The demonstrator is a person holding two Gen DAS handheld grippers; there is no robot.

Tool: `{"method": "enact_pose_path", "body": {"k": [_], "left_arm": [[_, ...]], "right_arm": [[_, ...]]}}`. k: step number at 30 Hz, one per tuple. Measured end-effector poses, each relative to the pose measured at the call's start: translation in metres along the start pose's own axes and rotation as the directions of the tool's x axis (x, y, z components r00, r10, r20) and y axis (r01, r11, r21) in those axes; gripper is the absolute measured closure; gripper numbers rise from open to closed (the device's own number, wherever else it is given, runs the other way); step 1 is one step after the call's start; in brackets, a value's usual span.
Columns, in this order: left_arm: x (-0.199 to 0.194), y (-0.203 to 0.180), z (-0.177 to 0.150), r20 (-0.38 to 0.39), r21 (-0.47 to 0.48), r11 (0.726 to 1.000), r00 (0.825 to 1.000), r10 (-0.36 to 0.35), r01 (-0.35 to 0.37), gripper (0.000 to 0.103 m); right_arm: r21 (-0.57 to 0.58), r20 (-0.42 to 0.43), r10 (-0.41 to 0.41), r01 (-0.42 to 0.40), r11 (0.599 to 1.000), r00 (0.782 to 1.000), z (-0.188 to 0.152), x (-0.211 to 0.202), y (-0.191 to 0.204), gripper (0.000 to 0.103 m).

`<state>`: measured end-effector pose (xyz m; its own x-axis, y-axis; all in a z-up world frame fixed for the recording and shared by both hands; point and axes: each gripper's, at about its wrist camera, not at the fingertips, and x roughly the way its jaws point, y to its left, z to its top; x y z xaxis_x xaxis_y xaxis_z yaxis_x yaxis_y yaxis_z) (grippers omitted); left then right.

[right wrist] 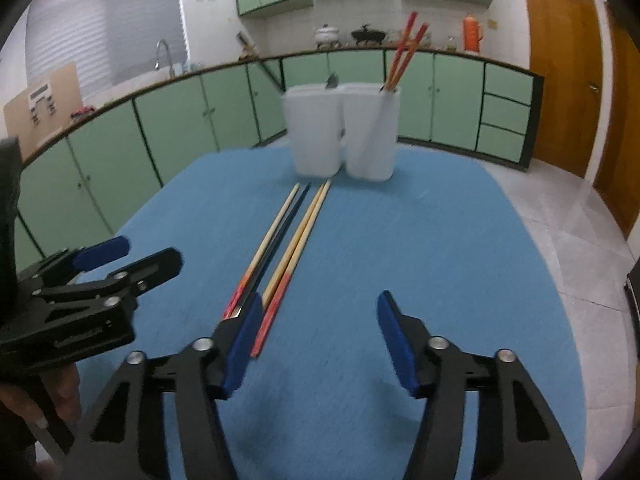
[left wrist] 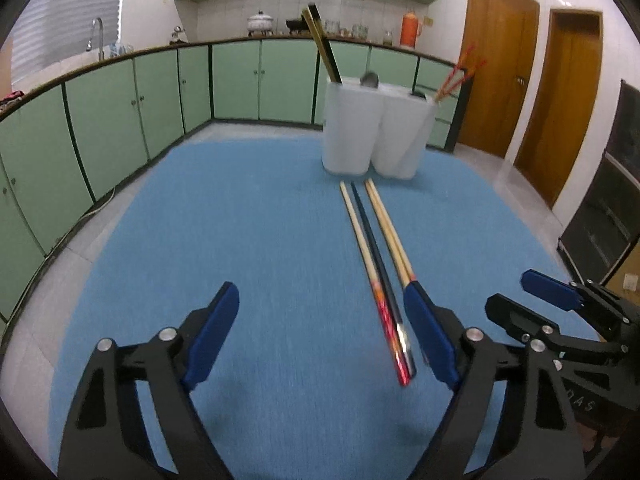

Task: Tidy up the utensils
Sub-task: 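Withdraw both tools back toward the remaining chopsticks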

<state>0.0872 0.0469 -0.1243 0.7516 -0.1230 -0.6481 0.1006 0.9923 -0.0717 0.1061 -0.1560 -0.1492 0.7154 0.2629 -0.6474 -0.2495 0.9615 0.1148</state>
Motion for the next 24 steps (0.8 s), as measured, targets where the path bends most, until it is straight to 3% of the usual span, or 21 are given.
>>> {"method": "enact_pose_path", "body": {"k": [6, 15, 20, 24], "left_arm": [[0.006, -0.001, -0.017, -0.064, 0.016, 1.0, 0.998, 0.007, -0.006, 0.023], [0.009, 0.004, -0.022, -0.096, -0.002, 1.0, 0.995, -0.001, 0.001, 0.023], [0.012, 0.001, -0.022, -0.101, -0.004, 1.0, 0.995, -0.011, 0.01, 0.023], [0.012, 0.003, -0.023, -0.104, -0.012, 1.0, 0.994, -0.018, 0.016, 0.023]], "right_arm": [[-0.035, -0.089, 0.048, -0.051, 0.998, 0.995, -0.018, 0.013, 0.016, 0.068], [-0.068, -0.154, 0.054, -0.065, 0.996, 0.987, -0.022, 0.027, 0.03, 0.075], [-0.078, -0.156, 0.04, -0.053, 0.996, 0.987, -0.019, 0.033, 0.035, 0.075], [-0.079, -0.153, 0.027, -0.039, 0.996, 0.988, -0.019, 0.033, 0.033, 0.081]]}}
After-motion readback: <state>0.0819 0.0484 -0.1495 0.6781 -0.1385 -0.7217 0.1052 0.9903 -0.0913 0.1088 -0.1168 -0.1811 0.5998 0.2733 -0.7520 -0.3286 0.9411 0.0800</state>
